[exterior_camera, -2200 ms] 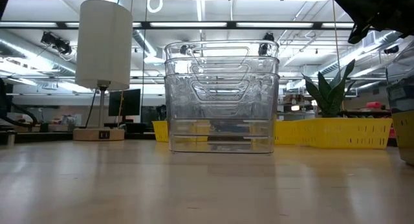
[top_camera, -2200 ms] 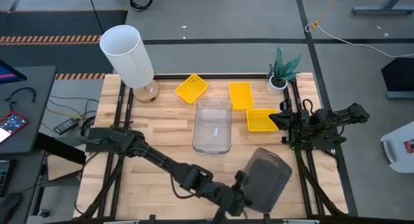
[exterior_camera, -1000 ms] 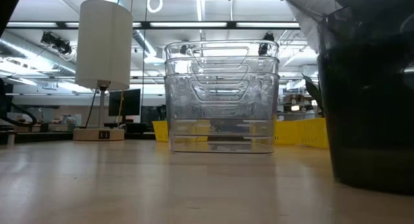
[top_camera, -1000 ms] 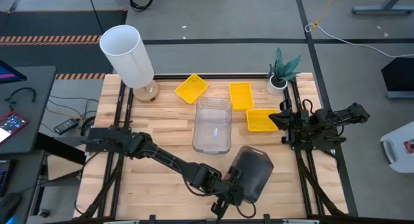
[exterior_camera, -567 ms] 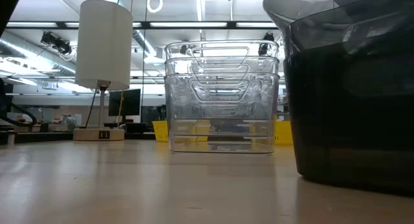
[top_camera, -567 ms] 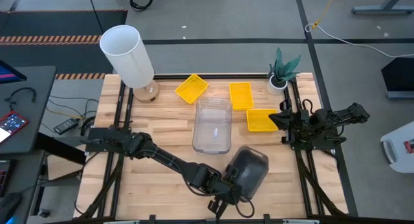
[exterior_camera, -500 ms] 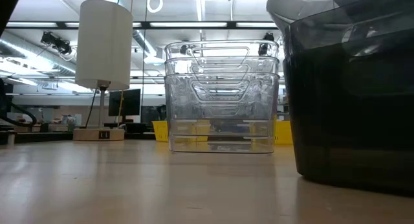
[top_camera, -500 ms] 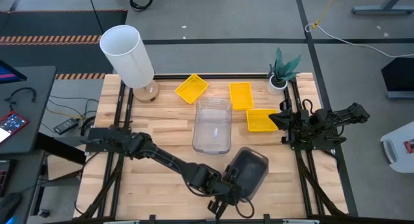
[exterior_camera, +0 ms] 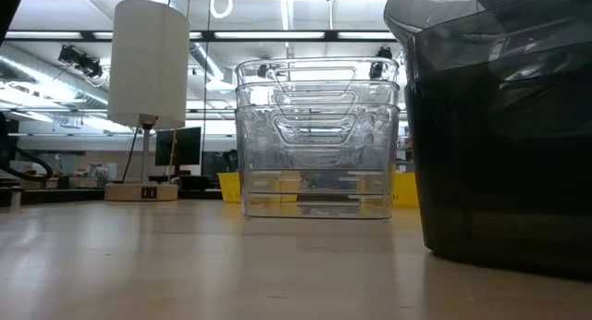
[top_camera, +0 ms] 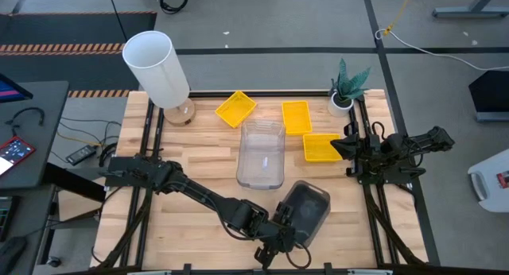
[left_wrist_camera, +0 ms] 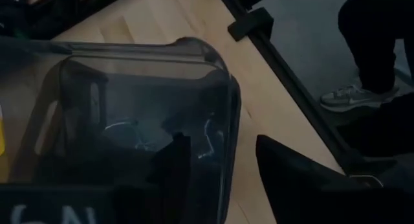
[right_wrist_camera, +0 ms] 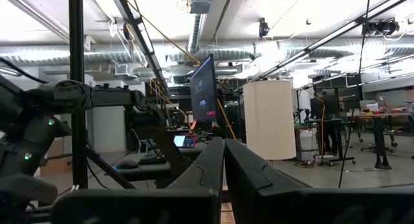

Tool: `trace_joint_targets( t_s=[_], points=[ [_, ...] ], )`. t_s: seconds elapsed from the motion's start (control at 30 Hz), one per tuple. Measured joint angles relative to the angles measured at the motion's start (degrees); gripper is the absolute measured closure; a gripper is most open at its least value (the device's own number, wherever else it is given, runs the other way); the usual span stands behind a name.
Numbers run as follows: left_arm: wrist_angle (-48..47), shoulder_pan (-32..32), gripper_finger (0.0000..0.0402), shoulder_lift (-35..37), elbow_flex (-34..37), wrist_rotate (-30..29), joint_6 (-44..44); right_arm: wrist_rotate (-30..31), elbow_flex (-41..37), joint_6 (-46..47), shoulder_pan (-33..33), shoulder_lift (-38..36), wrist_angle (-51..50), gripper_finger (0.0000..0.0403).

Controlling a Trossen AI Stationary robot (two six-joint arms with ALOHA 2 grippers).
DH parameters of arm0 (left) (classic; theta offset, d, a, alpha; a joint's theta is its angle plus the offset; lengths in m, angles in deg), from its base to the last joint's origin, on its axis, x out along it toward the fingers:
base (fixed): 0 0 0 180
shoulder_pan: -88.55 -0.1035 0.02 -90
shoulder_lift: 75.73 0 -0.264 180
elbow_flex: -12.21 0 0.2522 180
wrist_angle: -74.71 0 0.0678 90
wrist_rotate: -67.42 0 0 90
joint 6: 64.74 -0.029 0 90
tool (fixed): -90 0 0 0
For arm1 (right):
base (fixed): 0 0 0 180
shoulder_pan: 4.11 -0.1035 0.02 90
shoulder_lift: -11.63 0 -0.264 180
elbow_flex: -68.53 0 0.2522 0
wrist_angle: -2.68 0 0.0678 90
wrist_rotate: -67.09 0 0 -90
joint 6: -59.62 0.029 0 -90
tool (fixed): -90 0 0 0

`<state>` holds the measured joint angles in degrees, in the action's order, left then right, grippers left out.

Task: Stack baskets by color
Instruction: Stack the left black bin into the black bin

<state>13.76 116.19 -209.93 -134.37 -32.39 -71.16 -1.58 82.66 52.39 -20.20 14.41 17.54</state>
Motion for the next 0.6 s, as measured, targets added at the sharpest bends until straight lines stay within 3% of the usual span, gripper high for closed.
trace_joint_targets(
  t_s=[0.37,0.6],
  points=[
    [0.3,-0.5,0.0303,-1.5,0.1,1.5,1.0,0.0,0.0,0.0,0.0,0.0,0.0,0.0380],
    [-1.0,-0.4,0.0391,-1.3,-0.1,0.7,-0.7,0.0,0.0,0.0,0.0,0.0,0.0,0.0380]
  ],
)
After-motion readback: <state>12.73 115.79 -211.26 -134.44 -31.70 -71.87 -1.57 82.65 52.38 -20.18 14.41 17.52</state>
